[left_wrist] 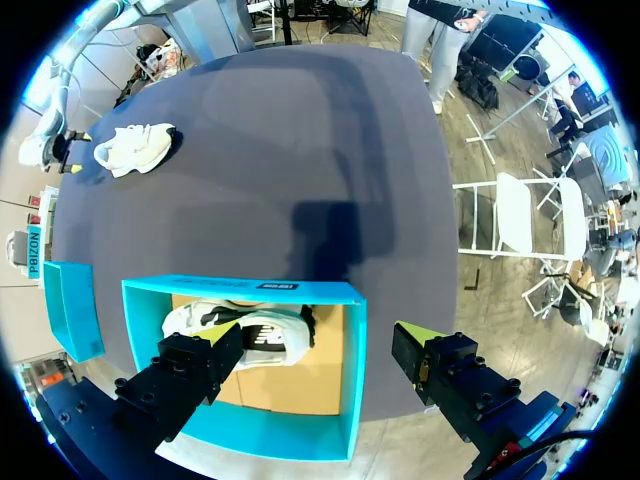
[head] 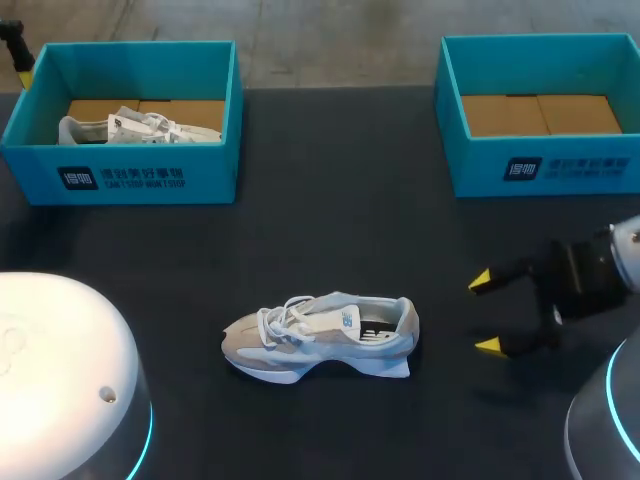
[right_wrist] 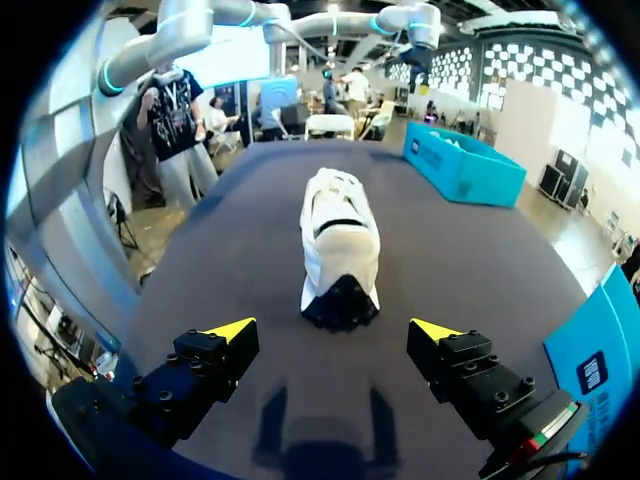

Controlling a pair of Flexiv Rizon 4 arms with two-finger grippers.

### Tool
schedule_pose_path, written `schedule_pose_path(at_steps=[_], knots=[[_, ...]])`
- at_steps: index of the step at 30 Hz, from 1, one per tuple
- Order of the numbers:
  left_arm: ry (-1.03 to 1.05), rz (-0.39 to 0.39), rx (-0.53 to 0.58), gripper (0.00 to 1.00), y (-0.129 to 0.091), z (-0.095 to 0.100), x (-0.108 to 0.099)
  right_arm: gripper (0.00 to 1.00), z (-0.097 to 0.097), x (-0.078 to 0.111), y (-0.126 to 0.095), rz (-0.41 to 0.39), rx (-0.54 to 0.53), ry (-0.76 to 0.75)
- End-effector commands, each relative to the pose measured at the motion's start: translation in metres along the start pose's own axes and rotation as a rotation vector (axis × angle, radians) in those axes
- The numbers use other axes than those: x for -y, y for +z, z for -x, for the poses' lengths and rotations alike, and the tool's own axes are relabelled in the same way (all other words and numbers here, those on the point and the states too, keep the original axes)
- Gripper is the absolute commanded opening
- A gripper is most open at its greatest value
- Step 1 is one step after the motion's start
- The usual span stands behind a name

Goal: Take the shoe out of the shoebox, open the shoe tongue, remove and reinsert the insole, then place the shoe into the shoebox

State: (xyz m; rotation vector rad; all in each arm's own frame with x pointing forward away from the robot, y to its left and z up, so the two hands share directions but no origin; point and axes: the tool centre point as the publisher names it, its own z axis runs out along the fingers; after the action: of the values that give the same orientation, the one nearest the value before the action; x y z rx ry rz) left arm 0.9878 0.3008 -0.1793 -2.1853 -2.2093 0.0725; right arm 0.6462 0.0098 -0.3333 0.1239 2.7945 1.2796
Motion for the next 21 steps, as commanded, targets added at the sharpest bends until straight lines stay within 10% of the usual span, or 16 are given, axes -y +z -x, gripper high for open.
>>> schedule_pose_path(at_steps=[1,21], knots=[[0.001,0.000,-0.002,1.00,0.000,-0.001,0.000,1.00,0.000,0.023,0.005,0.170,0.012,0.015],[0.001,0.000,-0.002,1.00,0.000,-0.001,0.000,1.00,0.003,0.054,0.011,0.287,0.015,0.112]])
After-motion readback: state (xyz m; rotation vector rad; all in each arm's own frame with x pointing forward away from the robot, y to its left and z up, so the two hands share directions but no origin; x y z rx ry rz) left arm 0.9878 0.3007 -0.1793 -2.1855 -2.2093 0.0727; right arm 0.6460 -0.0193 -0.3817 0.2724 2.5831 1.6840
